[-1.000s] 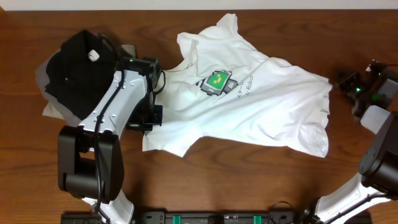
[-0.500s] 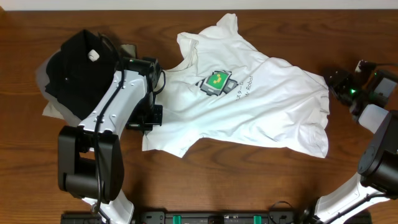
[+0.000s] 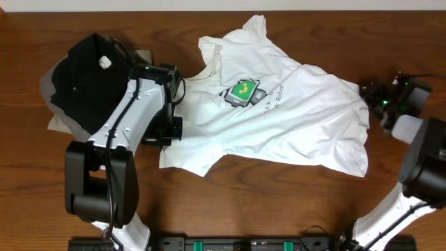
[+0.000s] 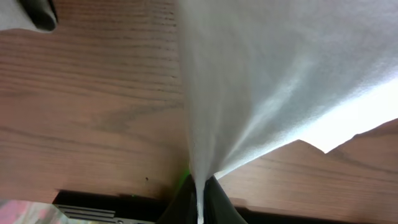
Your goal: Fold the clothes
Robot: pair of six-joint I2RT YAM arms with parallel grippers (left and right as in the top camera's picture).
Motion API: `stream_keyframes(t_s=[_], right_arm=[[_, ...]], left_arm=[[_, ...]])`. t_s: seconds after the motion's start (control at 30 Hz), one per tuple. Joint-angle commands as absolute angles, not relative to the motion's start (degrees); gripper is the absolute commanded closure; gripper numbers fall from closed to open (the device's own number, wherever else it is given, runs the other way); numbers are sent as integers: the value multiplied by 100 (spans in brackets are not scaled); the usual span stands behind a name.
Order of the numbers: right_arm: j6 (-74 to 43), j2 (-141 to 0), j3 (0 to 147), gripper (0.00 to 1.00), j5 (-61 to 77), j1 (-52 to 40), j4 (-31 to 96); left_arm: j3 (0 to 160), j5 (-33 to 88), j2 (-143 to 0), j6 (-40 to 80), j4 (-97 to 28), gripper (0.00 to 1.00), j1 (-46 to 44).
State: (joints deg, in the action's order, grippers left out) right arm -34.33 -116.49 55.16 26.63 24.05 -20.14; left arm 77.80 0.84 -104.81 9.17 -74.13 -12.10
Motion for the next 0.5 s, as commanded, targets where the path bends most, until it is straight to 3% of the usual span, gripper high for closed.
stream_keyframes(t_s=[0.0, 0.13, 0.23, 0.47], right_arm=[[-3780, -11878, 5575, 55, 2215, 2228, -2018], [-3837, -11977, 5581, 85, 1949, 2093, -2346], [-3918, -11974, 5662, 99, 2056, 2095, -2902], [-4023, -11974, 6635, 99, 2727, 2414, -3369]], left_arm=[[7745, -8, -10490, 888, -7435, 94, -1212], [7747, -8, -10490, 888, -7432, 94, -1212], [7747, -8, -10490, 888, -7432, 94, -1212], [7747, -8, -10490, 886, -7428, 94, -1212]])
